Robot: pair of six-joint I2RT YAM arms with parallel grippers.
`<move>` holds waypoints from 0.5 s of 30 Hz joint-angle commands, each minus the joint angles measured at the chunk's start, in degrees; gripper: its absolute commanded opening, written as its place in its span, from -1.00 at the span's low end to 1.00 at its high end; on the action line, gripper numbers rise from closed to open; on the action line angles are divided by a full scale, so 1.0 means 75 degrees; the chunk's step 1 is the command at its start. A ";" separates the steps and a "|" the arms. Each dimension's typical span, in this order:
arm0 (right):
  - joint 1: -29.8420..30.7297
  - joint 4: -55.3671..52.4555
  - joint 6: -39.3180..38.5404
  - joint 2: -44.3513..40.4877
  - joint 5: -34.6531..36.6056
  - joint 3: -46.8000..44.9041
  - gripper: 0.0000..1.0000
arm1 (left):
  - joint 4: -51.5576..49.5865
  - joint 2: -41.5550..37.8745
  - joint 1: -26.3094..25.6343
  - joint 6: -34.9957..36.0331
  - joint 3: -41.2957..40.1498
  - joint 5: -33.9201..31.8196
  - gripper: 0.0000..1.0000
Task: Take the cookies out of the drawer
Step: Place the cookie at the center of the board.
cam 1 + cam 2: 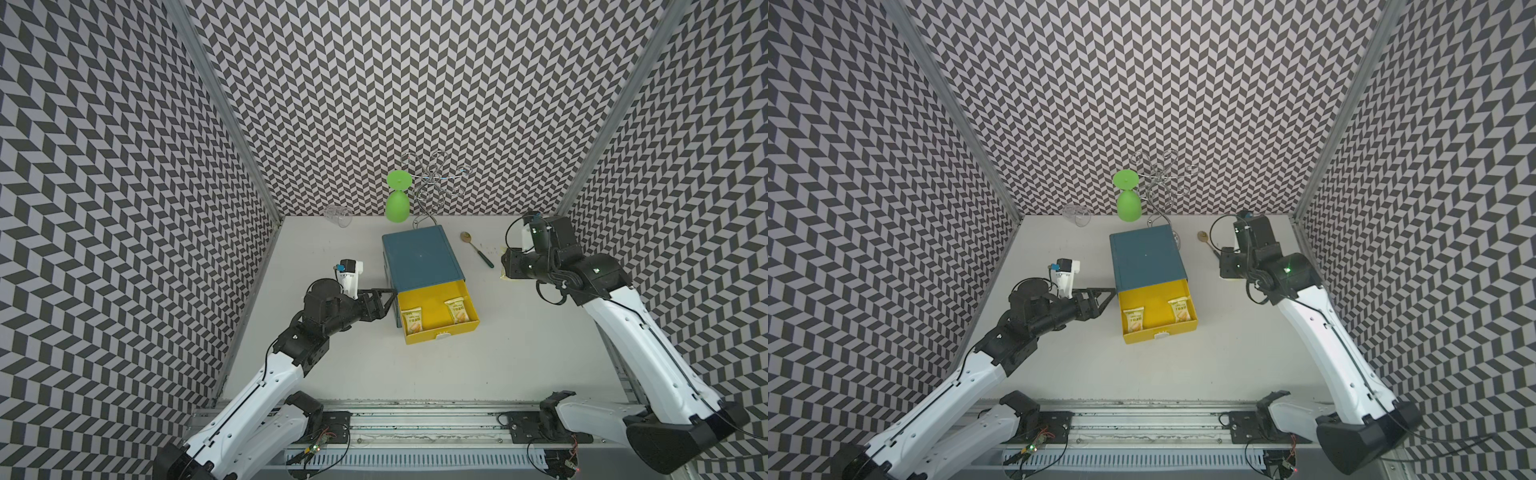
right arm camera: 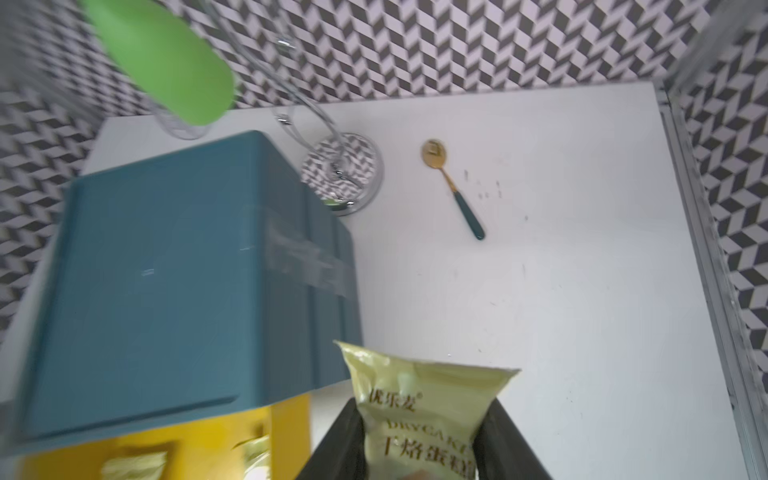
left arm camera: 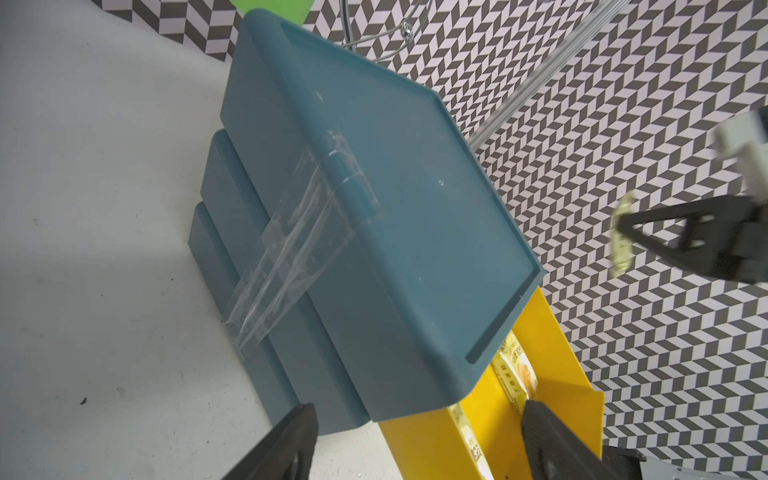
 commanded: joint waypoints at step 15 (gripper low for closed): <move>-0.2778 0.1636 -0.0579 0.3844 -0.0328 -0.0442 -0.14 | -0.0355 -0.0884 -0.0097 -0.0161 0.0171 0.0259 0.65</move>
